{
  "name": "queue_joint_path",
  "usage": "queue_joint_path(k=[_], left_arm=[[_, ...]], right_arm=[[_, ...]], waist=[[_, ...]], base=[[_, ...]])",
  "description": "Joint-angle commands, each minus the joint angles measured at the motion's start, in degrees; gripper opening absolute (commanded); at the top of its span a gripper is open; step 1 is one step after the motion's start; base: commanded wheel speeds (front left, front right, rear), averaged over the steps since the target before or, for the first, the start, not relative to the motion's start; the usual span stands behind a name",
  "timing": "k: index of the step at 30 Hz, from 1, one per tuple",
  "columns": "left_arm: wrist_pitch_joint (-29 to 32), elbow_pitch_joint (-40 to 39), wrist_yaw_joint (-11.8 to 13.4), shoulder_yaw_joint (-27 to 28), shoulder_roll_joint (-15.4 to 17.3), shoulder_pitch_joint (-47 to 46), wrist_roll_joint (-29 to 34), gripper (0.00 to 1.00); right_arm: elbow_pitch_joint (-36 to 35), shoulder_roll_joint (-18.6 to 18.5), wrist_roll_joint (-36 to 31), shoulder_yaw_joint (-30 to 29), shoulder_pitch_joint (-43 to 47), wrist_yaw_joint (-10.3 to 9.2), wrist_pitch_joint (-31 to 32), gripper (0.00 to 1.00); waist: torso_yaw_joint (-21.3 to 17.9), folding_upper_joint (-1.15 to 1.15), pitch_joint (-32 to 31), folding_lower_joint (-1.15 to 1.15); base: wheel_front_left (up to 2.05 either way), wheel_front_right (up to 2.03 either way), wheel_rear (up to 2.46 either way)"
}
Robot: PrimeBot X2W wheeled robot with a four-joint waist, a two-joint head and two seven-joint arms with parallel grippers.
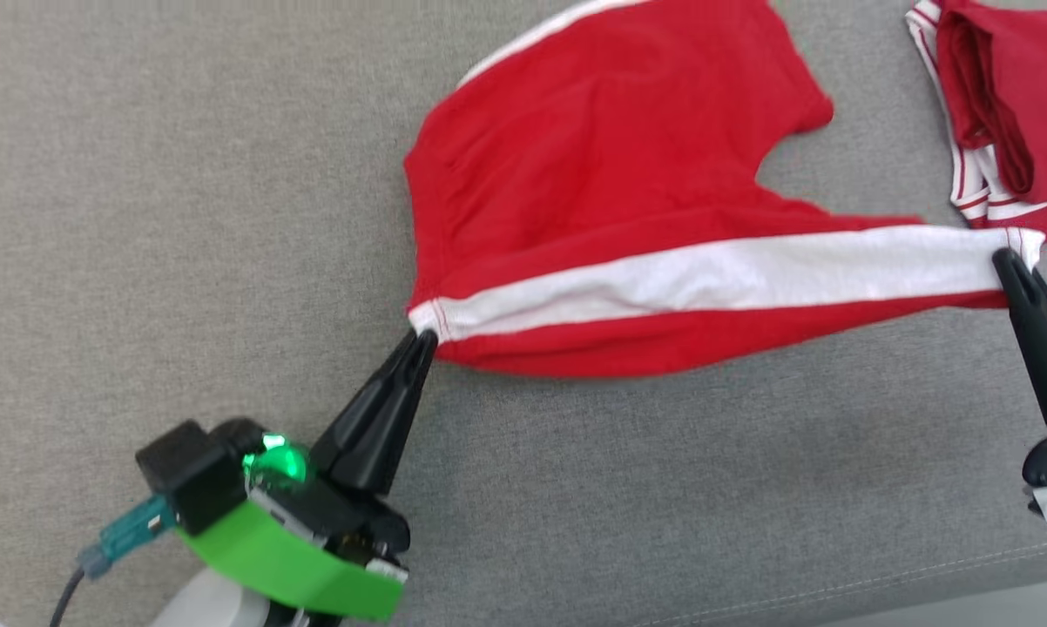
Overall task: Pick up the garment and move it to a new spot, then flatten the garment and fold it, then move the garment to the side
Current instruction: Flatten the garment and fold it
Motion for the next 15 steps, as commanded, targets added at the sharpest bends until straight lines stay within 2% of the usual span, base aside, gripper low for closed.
queue_joint_path(k=[1, 5, 8, 15], left_arm=[[-0.27, -0.91, -0.25, 0.79, 0.35, 2.34, 1.33, 0.0], [-0.26, -2.55, -0.19, 1.48, 1.51, 6.86, 1.65, 0.0], [0.75, -2.68, 0.19, 1.31, 1.05, 6.85, 0.31, 0.0], [5.57, 3.24, 0.15, 0.11, -3.89, -2.59, -3.49, 0.0]], right_arm=[[-1.09, 0.18, 0.0, -0.61, 1.78, -0.02, -0.14, 0.0], [-3.09, -0.89, -0.28, -1.92, 5.92, -0.02, -0.14, 0.0], [-2.5, -1.45, 0.0, -2.87, 6.17, -0.02, -0.13, 0.0], [5.3, -3.47, 1.23, 0.78, -4.66, -0.02, 0.54, 0.0]], waist=[[-0.04, 0.0, -2.72, 0.0], [0.36, 0.0, -3.46, 0.0], [1.12, 0.0, -3.33, 0.0], [3.0, 0.0, -1.66, 0.0]], base=[[0.0, 0.0, 0.0], [0.0, 0.0, 0.0], [0.0, 0.0, 0.0], [0.0, 0.0, 0.0]])
